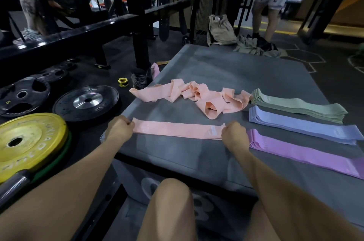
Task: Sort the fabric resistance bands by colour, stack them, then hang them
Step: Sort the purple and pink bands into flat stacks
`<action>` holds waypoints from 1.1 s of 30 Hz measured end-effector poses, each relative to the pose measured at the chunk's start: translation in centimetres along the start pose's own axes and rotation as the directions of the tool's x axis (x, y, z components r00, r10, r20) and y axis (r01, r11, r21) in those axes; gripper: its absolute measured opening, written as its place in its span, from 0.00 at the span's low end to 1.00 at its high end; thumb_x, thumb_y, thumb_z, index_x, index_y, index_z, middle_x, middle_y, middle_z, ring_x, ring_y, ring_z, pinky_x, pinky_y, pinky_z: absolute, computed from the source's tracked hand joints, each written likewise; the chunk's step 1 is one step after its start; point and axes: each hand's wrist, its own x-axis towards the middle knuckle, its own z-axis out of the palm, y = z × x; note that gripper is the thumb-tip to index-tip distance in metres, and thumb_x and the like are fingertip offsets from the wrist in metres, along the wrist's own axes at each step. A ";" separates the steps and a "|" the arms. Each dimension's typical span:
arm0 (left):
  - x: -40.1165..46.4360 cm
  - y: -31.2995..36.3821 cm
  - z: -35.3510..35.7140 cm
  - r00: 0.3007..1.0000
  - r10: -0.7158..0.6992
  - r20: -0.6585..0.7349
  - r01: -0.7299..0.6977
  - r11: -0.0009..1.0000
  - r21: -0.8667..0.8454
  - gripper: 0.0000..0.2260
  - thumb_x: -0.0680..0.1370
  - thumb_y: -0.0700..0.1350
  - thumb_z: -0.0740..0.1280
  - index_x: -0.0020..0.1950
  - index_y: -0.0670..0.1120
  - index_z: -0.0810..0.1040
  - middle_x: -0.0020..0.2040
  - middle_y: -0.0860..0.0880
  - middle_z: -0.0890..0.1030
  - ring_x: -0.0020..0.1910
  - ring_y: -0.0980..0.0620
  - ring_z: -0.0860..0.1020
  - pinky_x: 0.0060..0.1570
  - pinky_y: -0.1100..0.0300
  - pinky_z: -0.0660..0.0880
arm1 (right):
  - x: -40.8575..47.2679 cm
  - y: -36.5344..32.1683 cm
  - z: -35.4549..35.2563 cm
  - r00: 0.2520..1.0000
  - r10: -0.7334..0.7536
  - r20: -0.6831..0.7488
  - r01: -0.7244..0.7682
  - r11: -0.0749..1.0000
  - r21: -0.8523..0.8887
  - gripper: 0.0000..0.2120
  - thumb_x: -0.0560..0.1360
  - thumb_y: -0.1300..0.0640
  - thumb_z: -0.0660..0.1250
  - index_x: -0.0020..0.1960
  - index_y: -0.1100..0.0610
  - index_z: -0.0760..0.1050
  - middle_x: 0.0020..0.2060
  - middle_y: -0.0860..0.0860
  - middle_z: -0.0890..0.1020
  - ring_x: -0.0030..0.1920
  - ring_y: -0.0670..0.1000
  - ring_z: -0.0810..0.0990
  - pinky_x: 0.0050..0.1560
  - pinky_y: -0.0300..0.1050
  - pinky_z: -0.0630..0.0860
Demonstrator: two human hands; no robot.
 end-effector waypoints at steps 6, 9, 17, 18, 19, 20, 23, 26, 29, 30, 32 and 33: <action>-0.7 0.2 0.3 0.998 0.043 -0.043 -0.042 0.999 0.034 0.11 0.79 0.46 0.62 0.49 0.38 0.75 0.50 0.38 0.79 0.50 0.40 0.77 0.45 0.55 0.70 | -0.5 0.2 0.3 0.995 -0.087 -0.055 0.081 0.991 -0.111 0.13 0.78 0.62 0.54 0.60 0.65 0.69 0.59 0.61 0.75 0.60 0.61 0.73 0.56 0.52 0.71; -0.7 0.2 0.4 0.997 0.049 -0.056 -0.046 0.998 0.044 0.11 0.79 0.45 0.63 0.52 0.37 0.72 0.52 0.38 0.77 0.51 0.39 0.76 0.45 0.53 0.69 | -0.7 0.2 0.4 0.993 -0.091 -0.069 0.085 0.992 -0.094 0.14 0.77 0.64 0.55 0.62 0.66 0.66 0.62 0.62 0.70 0.63 0.61 0.69 0.61 0.53 0.69; -1.7 1.4 1.3 0.889 0.396 -0.231 -0.387 0.918 0.085 0.07 0.77 0.39 0.64 0.53 0.41 0.75 0.55 0.41 0.73 0.56 0.40 0.70 0.52 0.49 0.68 | -0.7 0.2 0.2 0.935 -0.328 -0.133 0.310 0.940 -0.140 0.18 0.77 0.62 0.59 0.67 0.58 0.68 0.65 0.56 0.70 0.63 0.57 0.66 0.62 0.49 0.64; -1.7 1.5 1.7 0.860 0.472 -0.195 -0.466 0.881 0.077 0.07 0.77 0.38 0.65 0.55 0.41 0.76 0.56 0.42 0.74 0.56 0.41 0.71 0.53 0.50 0.69 | -0.8 0.1 0.2 0.921 -0.377 -0.095 0.362 0.920 -0.148 0.19 0.78 0.61 0.60 0.68 0.56 0.68 0.66 0.55 0.70 0.64 0.57 0.66 0.63 0.49 0.64; -1.8 1.7 2.2 0.839 0.528 -0.134 -0.523 0.849 0.072 0.09 0.77 0.38 0.65 0.56 0.42 0.76 0.57 0.43 0.74 0.57 0.42 0.71 0.54 0.50 0.69 | -0.8 0.0 0.2 0.909 -0.414 -0.043 0.403 0.902 -0.157 0.19 0.78 0.59 0.60 0.69 0.55 0.67 0.67 0.54 0.69 0.66 0.56 0.65 0.64 0.50 0.63; -1.9 1.8 2.7 0.826 0.560 -0.058 -0.556 0.828 0.078 0.11 0.77 0.39 0.65 0.58 0.43 0.76 0.59 0.45 0.74 0.59 0.43 0.71 0.57 0.50 0.69 | -0.9 0.1 0.2 0.900 -0.435 0.014 0.431 0.886 -0.169 0.20 0.79 0.57 0.59 0.70 0.55 0.66 0.68 0.53 0.68 0.67 0.56 0.65 0.66 0.50 0.63; -1.8 1.6 4.0 0.822 0.558 0.115 -0.570 0.805 0.164 0.14 0.77 0.44 0.65 0.63 0.49 0.74 0.64 0.48 0.72 0.62 0.44 0.70 0.66 0.52 0.61 | -0.9 0.7 0.3 0.896 -0.423 0.133 0.441 0.879 -0.180 0.19 0.80 0.55 0.57 0.70 0.57 0.66 0.68 0.54 0.68 0.67 0.55 0.65 0.68 0.48 0.61; -1.7 1.5 4.2 0.839 0.519 0.165 -0.543 0.817 0.192 0.14 0.78 0.47 0.64 0.63 0.52 0.73 0.65 0.49 0.71 0.63 0.44 0.69 0.69 0.51 0.57 | -0.8 1.2 0.1 0.901 -0.411 0.141 0.430 0.889 -0.157 0.18 0.81 0.57 0.55 0.70 0.58 0.67 0.67 0.55 0.68 0.67 0.55 0.66 0.67 0.47 0.62; -1.4 2.0 4.0 0.853 0.484 0.196 -0.518 0.831 0.203 0.14 0.78 0.47 0.64 0.63 0.52 0.73 0.65 0.49 0.70 0.63 0.43 0.68 0.68 0.52 0.59 | -0.7 1.0 0.0 0.906 -0.405 0.124 0.418 0.902 -0.110 0.18 0.80 0.57 0.57 0.69 0.59 0.68 0.67 0.55 0.69 0.67 0.55 0.66 0.67 0.46 0.62; -1.3 2.4 3.9 0.857 0.477 0.193 -0.511 0.832 0.214 0.13 0.78 0.47 0.64 0.62 0.52 0.73 0.65 0.49 0.70 0.63 0.44 0.68 0.68 0.51 0.60 | -0.5 0.9 0.0 0.913 -0.396 0.099 0.404 0.911 -0.081 0.17 0.80 0.57 0.58 0.68 0.59 0.69 0.67 0.55 0.69 0.67 0.55 0.66 0.67 0.46 0.62; -1.0 3.6 3.9 0.869 0.468 0.159 -0.493 0.842 0.220 0.13 0.78 0.47 0.63 0.62 0.51 0.74 0.65 0.48 0.71 0.64 0.44 0.68 0.67 0.49 0.62 | 0.0 0.3 -0.4 0.925 -0.378 0.025 0.379 0.925 -0.027 0.16 0.79 0.58 0.60 0.66 0.60 0.71 0.65 0.56 0.72 0.65 0.56 0.68 0.65 0.46 0.64; -0.8 4.4 4.0 0.874 0.464 0.142 -0.484 0.852 0.200 0.13 0.78 0.47 0.63 0.62 0.50 0.74 0.64 0.48 0.71 0.65 0.44 0.67 0.65 0.49 0.64 | 0.4 0.0 -0.6 0.925 -0.381 -0.010 0.380 0.925 -0.018 0.16 0.78 0.58 0.60 0.65 0.60 0.72 0.64 0.56 0.73 0.64 0.56 0.69 0.64 0.45 0.64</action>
